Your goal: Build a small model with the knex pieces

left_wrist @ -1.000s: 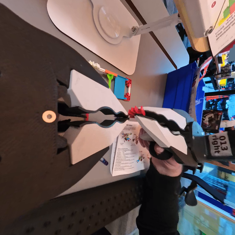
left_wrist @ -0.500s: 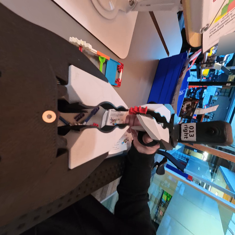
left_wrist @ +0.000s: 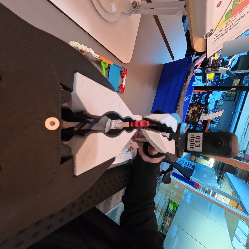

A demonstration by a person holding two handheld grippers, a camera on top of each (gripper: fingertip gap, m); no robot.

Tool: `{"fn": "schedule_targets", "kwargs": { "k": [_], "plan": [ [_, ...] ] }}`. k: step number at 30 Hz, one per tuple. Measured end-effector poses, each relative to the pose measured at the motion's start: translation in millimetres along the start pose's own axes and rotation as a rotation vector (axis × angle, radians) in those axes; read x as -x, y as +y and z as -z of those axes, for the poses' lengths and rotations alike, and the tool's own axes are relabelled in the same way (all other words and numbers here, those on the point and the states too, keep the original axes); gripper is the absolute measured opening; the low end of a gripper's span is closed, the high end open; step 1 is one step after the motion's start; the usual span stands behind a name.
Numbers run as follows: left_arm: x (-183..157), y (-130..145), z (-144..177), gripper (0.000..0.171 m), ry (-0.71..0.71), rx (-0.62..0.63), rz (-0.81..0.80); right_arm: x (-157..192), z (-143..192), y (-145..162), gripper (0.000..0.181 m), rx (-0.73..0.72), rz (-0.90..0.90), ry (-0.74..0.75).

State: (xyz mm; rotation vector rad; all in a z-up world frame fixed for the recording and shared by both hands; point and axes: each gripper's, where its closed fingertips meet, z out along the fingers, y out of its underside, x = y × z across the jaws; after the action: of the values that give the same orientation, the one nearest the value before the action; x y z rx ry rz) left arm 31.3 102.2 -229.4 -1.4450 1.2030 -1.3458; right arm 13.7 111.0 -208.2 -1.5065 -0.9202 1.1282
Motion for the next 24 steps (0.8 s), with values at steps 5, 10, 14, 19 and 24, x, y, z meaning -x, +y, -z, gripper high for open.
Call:
{"fn": "schedule_targets", "kwargs": {
  "k": [5,10,14,19,24],
  "plan": [
    [0,13,0,0.004,-0.006,0.103,-0.037,-1,3,10,0.013,0.091,0.086,0.039],
    [3,24,-2,0.003,-0.028,0.177,-0.09,-1,4,21,0.002,0.193,0.179,0.066],
    [11,28,0,0.004,-0.065,0.194,-0.105,-8,5,27,0.0,0.249,0.225,0.128],
    [10,30,-2,0.004,-0.066,0.2,-0.114,-5,5,28,0.0,0.245,0.223,0.113],
    [7,33,-4,0.004,-0.046,0.215,-0.109,-5,7,22,0.002,0.21,0.213,0.116]
  ]
}}
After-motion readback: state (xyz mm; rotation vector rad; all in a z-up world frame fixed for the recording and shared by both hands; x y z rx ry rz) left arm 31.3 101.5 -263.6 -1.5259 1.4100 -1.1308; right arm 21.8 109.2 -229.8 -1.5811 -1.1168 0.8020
